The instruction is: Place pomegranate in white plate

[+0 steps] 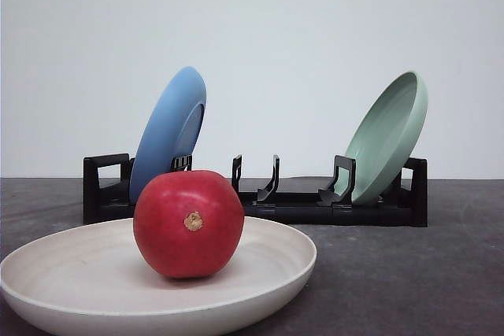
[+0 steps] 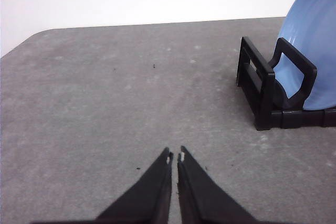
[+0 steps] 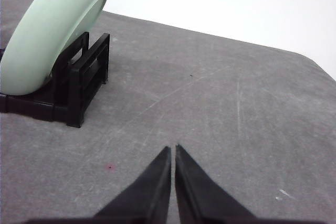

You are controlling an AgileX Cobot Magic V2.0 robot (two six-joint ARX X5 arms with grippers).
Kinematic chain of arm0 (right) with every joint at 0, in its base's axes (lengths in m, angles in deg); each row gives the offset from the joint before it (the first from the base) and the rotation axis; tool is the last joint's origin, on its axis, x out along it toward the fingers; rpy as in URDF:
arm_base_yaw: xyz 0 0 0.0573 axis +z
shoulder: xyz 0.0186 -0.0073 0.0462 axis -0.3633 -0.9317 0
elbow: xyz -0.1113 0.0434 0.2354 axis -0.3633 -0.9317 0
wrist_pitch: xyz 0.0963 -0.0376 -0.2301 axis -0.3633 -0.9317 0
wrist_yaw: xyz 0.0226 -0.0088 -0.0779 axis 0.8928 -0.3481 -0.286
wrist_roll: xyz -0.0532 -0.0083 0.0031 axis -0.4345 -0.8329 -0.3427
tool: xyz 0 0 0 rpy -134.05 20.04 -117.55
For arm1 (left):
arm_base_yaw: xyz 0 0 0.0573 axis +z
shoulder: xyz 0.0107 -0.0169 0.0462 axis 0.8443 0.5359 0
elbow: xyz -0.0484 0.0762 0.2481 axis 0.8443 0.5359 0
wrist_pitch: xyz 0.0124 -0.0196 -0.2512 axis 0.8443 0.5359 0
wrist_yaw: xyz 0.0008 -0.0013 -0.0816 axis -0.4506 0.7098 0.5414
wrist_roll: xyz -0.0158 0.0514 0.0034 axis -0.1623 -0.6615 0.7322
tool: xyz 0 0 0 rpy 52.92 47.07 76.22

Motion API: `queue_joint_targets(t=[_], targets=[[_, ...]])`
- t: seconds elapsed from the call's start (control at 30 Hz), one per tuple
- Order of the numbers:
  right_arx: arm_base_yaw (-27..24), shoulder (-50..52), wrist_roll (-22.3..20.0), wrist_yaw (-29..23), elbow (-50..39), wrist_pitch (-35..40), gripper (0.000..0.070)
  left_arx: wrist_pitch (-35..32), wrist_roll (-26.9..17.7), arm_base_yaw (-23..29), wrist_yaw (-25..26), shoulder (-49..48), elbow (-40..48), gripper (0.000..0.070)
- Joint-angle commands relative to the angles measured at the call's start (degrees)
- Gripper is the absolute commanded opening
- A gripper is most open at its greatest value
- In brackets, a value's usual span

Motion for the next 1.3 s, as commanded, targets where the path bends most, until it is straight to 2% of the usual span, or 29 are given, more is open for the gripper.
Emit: queue_joint_targets(t=[0.0,1.27], targets=[[-0.09,0.04,-0.43,-0.02,-0.20,0.11,0.0007,0.17,-0.79,0.04,-0.15,-0.11,0.52,0.0000],[-0.09,0.04,-0.43,-0.02,-0.20,0.11,0.0007,0.17,-0.79,0.04,-0.15,-0.11,0.52,0.0000]])
